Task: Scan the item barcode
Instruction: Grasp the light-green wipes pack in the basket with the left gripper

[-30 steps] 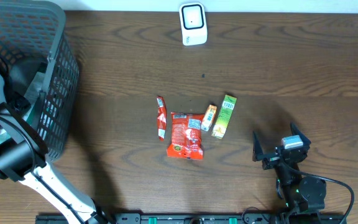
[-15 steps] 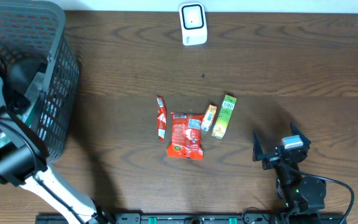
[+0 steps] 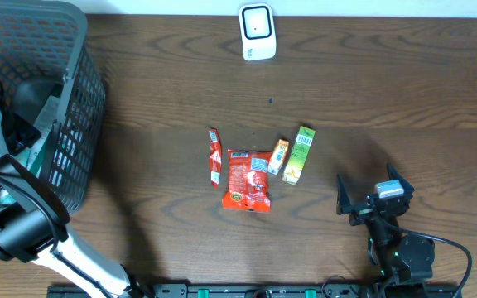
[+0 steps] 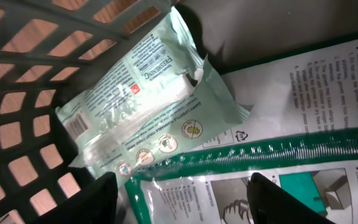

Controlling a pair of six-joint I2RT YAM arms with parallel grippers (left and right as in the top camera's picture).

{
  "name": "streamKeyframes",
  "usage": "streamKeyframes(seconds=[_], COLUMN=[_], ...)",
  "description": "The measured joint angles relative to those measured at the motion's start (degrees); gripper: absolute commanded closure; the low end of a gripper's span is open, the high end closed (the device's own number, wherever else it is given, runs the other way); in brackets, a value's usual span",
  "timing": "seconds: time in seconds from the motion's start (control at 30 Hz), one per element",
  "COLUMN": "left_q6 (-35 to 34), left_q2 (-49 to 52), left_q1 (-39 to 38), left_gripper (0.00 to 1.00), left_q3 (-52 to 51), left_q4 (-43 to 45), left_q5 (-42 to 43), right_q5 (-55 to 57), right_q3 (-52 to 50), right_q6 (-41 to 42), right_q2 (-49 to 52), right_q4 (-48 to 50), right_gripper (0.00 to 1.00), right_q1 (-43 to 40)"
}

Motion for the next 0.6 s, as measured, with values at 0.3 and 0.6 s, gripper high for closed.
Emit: streamKeyframes(seconds=[0.3, 0.6], left_q6=[0.00, 0.00], left_q2=[0.00, 0.00], left_q1=[0.00, 0.02], left_gripper=[0.32, 0.31], left_q3=[-3.74, -6.71], left_q4=[4.20, 7.30], left_q5=[0.24, -0.48], right_q5=[0.00, 0.00], right_q3=[0.00, 0.00], right_q6=[0.00, -0.02], right_q2=[0.00, 0.00], right_q4=[0.00, 0.00], right_gripper=[0.01, 0.01], right_q1=[0.00, 0.00])
